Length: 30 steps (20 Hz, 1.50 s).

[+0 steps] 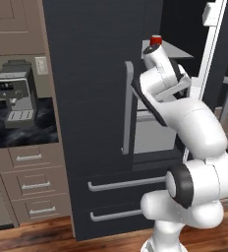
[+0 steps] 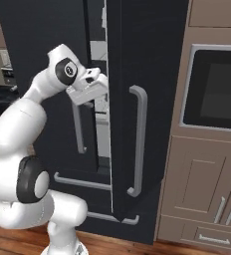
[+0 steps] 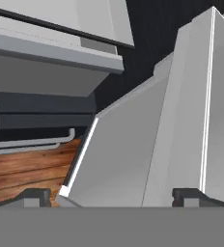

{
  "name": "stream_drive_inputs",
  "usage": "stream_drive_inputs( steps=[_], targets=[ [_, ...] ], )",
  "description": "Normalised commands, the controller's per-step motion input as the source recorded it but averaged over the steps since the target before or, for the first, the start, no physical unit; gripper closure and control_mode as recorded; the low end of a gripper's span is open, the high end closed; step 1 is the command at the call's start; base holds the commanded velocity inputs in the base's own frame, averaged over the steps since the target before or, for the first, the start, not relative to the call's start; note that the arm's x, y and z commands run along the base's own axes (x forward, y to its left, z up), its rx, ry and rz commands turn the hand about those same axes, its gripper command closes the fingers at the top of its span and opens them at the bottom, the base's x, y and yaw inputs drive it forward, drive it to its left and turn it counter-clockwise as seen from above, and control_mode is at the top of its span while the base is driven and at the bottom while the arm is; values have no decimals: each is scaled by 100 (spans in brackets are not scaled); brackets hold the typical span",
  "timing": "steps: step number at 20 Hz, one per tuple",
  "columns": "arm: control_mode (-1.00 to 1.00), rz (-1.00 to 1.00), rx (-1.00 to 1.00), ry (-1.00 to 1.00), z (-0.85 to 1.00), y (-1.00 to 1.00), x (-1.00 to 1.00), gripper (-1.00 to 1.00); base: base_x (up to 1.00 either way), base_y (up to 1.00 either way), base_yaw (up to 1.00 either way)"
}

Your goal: Open the fridge, grab two sodas, and place both sodas inside the bowl with ice on the dining counter.

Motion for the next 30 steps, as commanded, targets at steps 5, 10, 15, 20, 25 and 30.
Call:
stream_drive_inputs(
  steps=[5, 10, 15, 20, 25, 30],
  targets=[
    [-100, 0, 0, 0, -5, -65, 0, -100, 0, 0, 0],
    [-100, 0, 0, 0, -4, -73, -9, -100, 0, 0, 0],
    [-100, 0, 0, 0, 0, -82, -18, -100, 0, 0, 0],
    [-100, 0, 0, 0, 0, -83, -21, -100, 0, 0, 0],
    [-100, 0, 0, 0, 0, -59, -4, -100, 0, 0, 0],
    [-100, 0, 5, -7, 0, -17, -10, -100, 0, 0, 0]
  ],
)
